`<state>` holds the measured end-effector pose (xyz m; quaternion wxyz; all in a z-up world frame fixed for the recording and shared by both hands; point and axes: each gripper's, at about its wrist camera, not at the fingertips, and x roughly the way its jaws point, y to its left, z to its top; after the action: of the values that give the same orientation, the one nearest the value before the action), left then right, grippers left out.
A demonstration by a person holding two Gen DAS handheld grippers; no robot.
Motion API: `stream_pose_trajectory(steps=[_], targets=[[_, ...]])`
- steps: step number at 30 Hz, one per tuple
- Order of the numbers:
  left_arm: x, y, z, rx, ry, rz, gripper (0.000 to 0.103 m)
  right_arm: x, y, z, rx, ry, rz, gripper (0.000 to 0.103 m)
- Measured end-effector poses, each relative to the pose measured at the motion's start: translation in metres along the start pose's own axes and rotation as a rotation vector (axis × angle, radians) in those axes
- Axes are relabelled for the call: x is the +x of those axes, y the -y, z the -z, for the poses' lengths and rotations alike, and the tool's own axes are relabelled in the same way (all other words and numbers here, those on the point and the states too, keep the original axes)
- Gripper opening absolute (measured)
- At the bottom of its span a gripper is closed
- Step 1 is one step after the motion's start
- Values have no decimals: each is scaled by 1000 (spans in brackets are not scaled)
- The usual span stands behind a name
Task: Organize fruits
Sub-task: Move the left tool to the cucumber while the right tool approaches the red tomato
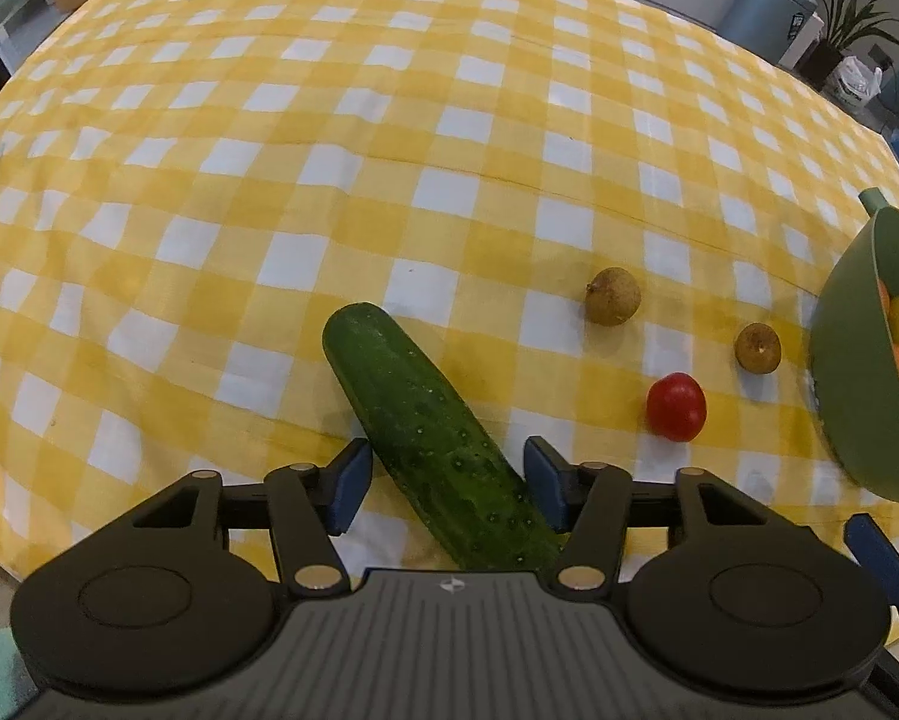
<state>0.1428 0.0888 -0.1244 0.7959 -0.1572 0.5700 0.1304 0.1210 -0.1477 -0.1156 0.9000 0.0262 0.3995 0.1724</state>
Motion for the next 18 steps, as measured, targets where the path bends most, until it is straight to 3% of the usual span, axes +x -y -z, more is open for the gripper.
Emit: stream_pose_trajectory(steps=[3,7,10,16,18], targets=[[-1,0,0,7,4,2,60,2,1,1,0,-5,-1,59],[-6,-2,-3,25,31,42,48,4,1,0,-3,-11,0,59],[-12,7,-8,126,46,84,46,6,0,-1,-8,-12,-1,58],[-22,36,-14,389,97,75,46,13,-3,-6,-23,-2,-41,47],[-19,38,-17,412,87,84,46,16,-6,-9,-37,10,-62,46]])
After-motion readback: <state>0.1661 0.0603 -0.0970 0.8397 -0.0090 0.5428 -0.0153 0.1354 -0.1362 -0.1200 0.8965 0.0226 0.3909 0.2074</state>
